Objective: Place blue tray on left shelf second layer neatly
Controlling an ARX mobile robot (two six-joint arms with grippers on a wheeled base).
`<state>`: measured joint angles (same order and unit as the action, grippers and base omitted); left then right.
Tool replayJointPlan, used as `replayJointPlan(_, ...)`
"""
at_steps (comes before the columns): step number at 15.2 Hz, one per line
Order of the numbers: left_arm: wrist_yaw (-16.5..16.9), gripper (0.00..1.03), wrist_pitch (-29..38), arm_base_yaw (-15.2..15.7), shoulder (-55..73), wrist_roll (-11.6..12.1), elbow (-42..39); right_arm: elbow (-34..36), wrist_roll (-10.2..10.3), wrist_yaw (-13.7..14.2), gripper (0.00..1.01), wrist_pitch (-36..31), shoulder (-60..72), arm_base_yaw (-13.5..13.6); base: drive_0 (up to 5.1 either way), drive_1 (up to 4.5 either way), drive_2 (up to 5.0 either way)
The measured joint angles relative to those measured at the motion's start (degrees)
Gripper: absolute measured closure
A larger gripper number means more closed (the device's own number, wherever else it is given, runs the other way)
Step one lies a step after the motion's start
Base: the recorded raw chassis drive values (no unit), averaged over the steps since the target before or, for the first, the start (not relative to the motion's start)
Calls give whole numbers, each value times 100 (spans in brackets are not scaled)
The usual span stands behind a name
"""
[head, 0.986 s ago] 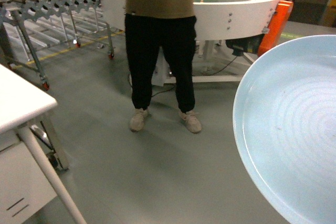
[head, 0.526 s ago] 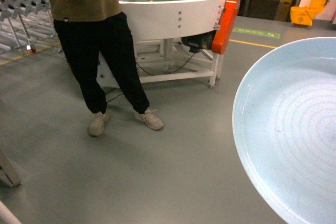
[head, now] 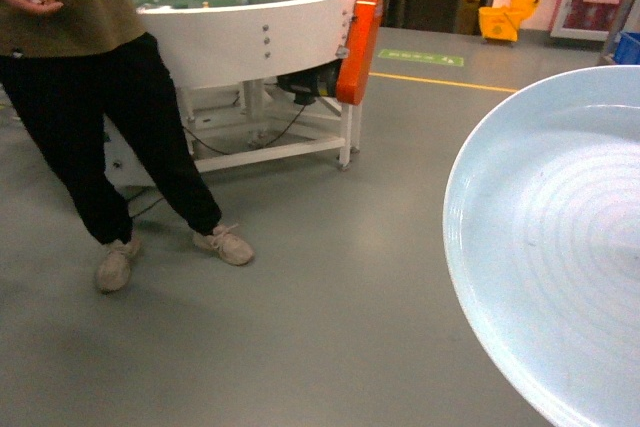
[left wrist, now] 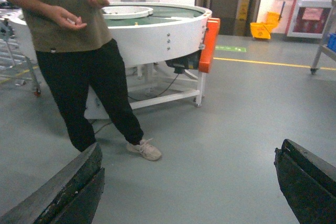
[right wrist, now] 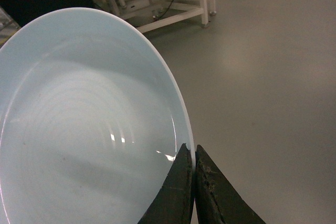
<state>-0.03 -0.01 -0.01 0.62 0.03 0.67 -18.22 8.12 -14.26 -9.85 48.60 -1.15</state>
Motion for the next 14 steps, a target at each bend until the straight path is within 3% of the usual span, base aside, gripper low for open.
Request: replayJointPlan(14, 0, 5, -28, 0, 0, 0, 0, 0, 0, -4, 99, 11, 7, 0, -166, 263, -595)
